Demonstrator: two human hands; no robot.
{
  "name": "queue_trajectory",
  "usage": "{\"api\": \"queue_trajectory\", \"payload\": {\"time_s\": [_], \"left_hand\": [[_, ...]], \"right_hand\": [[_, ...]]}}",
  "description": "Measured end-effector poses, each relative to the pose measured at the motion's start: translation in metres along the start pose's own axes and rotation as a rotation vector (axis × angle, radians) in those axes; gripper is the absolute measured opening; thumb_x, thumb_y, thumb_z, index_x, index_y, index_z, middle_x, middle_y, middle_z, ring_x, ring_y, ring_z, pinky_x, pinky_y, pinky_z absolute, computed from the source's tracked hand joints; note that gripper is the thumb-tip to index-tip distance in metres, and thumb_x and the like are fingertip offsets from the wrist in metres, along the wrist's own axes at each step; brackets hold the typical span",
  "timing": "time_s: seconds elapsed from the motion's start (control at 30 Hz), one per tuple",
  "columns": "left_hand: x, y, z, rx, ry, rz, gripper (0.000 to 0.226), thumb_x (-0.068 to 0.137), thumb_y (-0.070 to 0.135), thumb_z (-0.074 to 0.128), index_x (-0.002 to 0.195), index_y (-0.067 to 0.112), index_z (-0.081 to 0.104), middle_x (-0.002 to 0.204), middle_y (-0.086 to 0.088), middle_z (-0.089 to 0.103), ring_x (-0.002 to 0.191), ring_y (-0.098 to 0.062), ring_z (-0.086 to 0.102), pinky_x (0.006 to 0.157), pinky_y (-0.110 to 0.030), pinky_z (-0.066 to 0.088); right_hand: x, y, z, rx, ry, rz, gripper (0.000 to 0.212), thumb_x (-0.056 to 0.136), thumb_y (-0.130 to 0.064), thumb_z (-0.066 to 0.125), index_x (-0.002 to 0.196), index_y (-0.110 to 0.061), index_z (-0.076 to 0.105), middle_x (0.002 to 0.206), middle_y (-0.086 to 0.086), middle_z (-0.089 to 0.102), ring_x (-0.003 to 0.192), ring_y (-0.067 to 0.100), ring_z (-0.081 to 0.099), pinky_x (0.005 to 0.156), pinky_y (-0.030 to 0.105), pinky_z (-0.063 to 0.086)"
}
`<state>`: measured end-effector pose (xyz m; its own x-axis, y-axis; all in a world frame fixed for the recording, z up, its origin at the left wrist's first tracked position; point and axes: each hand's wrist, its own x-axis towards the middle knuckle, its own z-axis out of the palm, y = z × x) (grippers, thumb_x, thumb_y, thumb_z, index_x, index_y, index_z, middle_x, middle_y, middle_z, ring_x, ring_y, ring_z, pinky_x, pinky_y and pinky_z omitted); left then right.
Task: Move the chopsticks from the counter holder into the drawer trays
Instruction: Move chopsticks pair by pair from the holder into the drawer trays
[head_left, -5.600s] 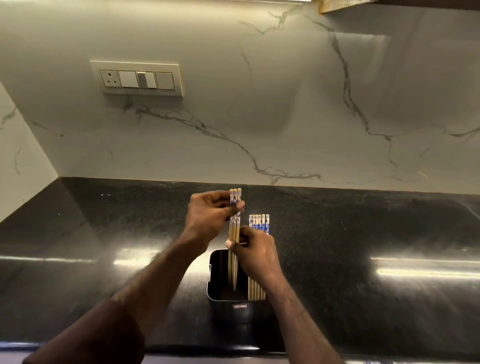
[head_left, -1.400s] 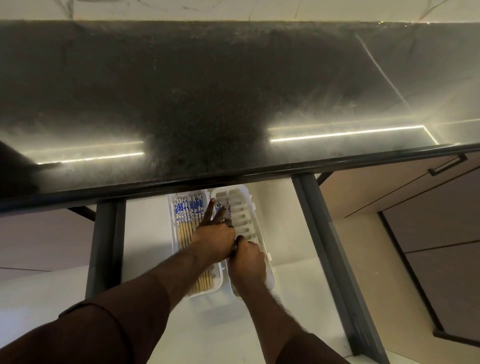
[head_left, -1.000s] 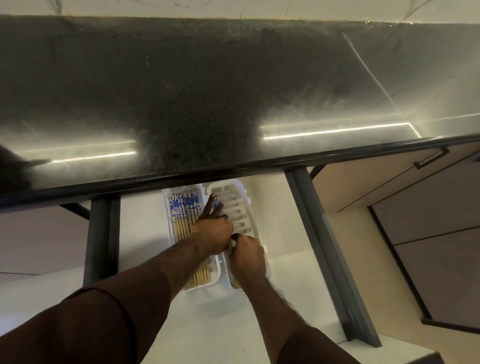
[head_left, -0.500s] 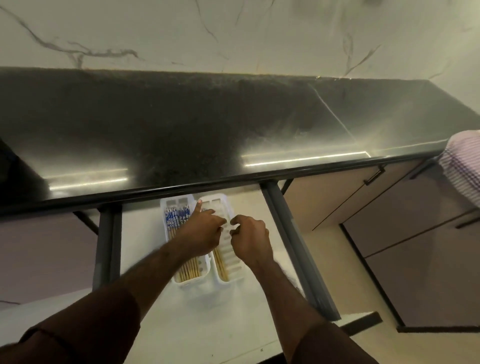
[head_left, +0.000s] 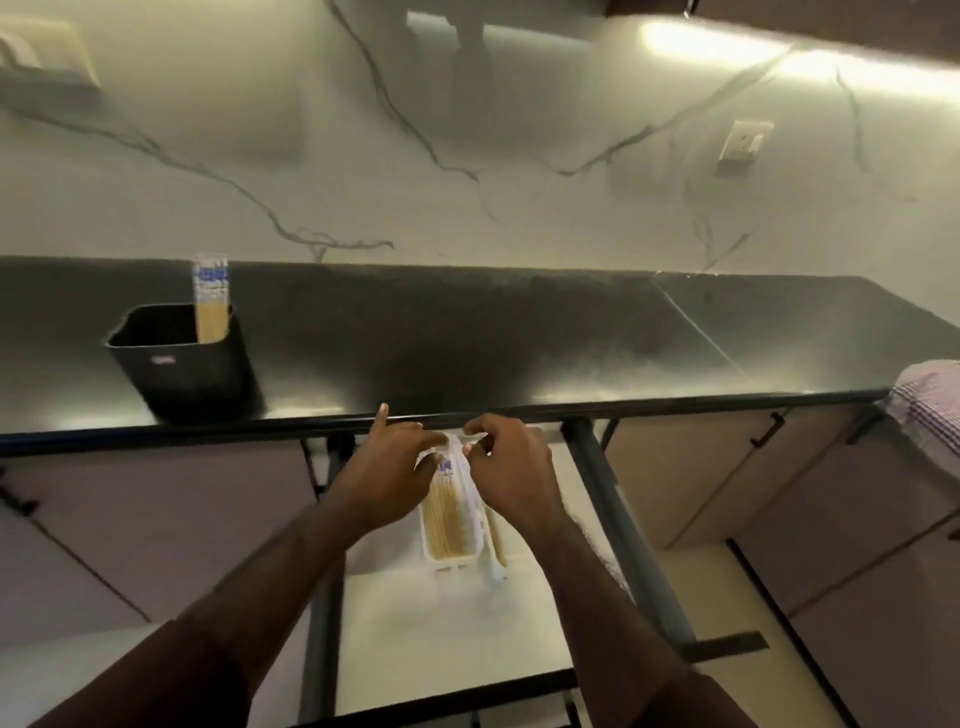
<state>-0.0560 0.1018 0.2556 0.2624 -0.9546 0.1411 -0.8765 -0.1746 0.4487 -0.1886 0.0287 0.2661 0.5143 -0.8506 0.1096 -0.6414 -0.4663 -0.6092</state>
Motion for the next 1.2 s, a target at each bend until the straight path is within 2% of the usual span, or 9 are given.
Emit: {"api": "queue_trajectory", "payload": {"time_s": [0.13,0.23,0.37,0.43,0.5,0.63,0.8,1.1,1.2], "left_hand": [[-0.018,-0.030,-0.050,0.042,0.082,0.020,0.027,0.095,0.017,0.054,0.120,0.017,0.065,0.109,-0.002,0.069,0.105,-0.016,0.061,0.120,-0.043,0.015],[-0.033,-0.068,-0.086,-0.002,0.184,0.013,0.027,0.092,0.017,0.059,0.118,0.015,0.067,0.111,-0.003,0.071,0.102,-0.015,0.064,0.104,-0.037,0.044],[-0.052,-0.132,-0.132,-0.014,0.257,-0.018,0.030,0.092,0.018,0.061,0.121,0.016,0.065,0.108,-0.003,0.073,0.097,-0.012,0.068,0.091,-0.032,0.054],[-0.058,-0.163,-0.156,-0.012,0.259,-0.014,0.029,0.092,0.018,0.059,0.120,0.015,0.065,0.110,-0.003,0.072,0.098,-0.012,0.068,0.090,-0.032,0.055],[-0.063,-0.197,-0.182,-0.012,0.249,-0.007,0.027,0.093,0.016,0.058,0.118,0.014,0.066,0.111,-0.004,0.072,0.099,-0.012,0.068,0.088,-0.030,0.056],[-0.066,-0.249,-0.222,-0.016,0.238,-0.034,0.026,0.093,0.012,0.057,0.117,0.013,0.067,0.108,-0.007,0.073,0.093,-0.013,0.070,0.076,-0.020,0.056],[-0.049,-0.294,-0.247,-0.051,0.264,-0.049,0.031,0.093,0.015,0.058,0.123,0.013,0.064,0.122,-0.005,0.068,0.108,-0.015,0.065,0.092,-0.028,0.054],[0.013,-0.343,-0.241,-0.114,0.264,-0.040,0.030,0.093,0.014,0.060,0.122,0.016,0.065,0.116,-0.001,0.071,0.098,-0.002,0.064,0.074,0.004,0.037],[0.050,-0.359,-0.236,-0.137,0.248,-0.038,0.031,0.093,0.014,0.060,0.124,0.015,0.064,0.116,-0.002,0.071,0.096,0.000,0.063,0.068,0.006,0.038]], "right_hand": [[0.004,-0.051,0.016,0.032,-0.003,-0.081,0.023,0.091,-0.020,0.061,0.112,-0.021,0.070,0.107,-0.002,0.073,0.096,0.015,0.065,0.088,0.029,0.055],[0.011,-0.100,0.039,0.052,-0.016,-0.132,0.023,0.088,-0.018,0.062,0.110,-0.022,0.071,0.104,-0.003,0.073,0.095,0.015,0.067,0.089,0.036,0.056],[0.023,-0.168,0.079,0.061,-0.058,-0.193,0.025,0.089,-0.020,0.062,0.112,-0.021,0.070,0.106,-0.003,0.073,0.098,0.012,0.066,0.083,0.019,0.047],[0.028,-0.201,0.099,0.080,-0.070,-0.224,0.023,0.090,-0.020,0.062,0.112,-0.020,0.070,0.105,-0.003,0.073,0.094,0.009,0.065,0.078,0.015,0.043],[0.036,-0.234,0.122,0.103,-0.091,-0.253,0.021,0.091,-0.020,0.063,0.110,-0.020,0.070,0.102,-0.003,0.073,0.087,0.006,0.066,0.076,0.015,0.048],[0.051,-0.282,0.160,0.128,-0.076,-0.275,0.019,0.089,-0.023,0.066,0.108,-0.021,0.070,0.100,-0.003,0.073,0.087,0.007,0.067,0.083,0.029,0.058],[0.080,-0.317,0.195,0.150,-0.089,-0.225,0.025,0.090,-0.023,0.067,0.115,-0.019,0.068,0.112,0.000,0.071,0.103,0.012,0.066,0.094,0.037,0.055],[0.155,-0.320,0.235,0.143,-0.013,-0.158,0.024,0.091,-0.022,0.066,0.115,-0.018,0.069,0.113,0.000,0.071,0.102,0.009,0.066,0.091,0.031,0.056],[0.189,-0.314,0.250,0.152,-0.011,-0.137,0.029,0.091,-0.023,0.065,0.120,-0.021,0.066,0.111,-0.002,0.071,0.096,0.006,0.066,0.087,0.025,0.056]]}}
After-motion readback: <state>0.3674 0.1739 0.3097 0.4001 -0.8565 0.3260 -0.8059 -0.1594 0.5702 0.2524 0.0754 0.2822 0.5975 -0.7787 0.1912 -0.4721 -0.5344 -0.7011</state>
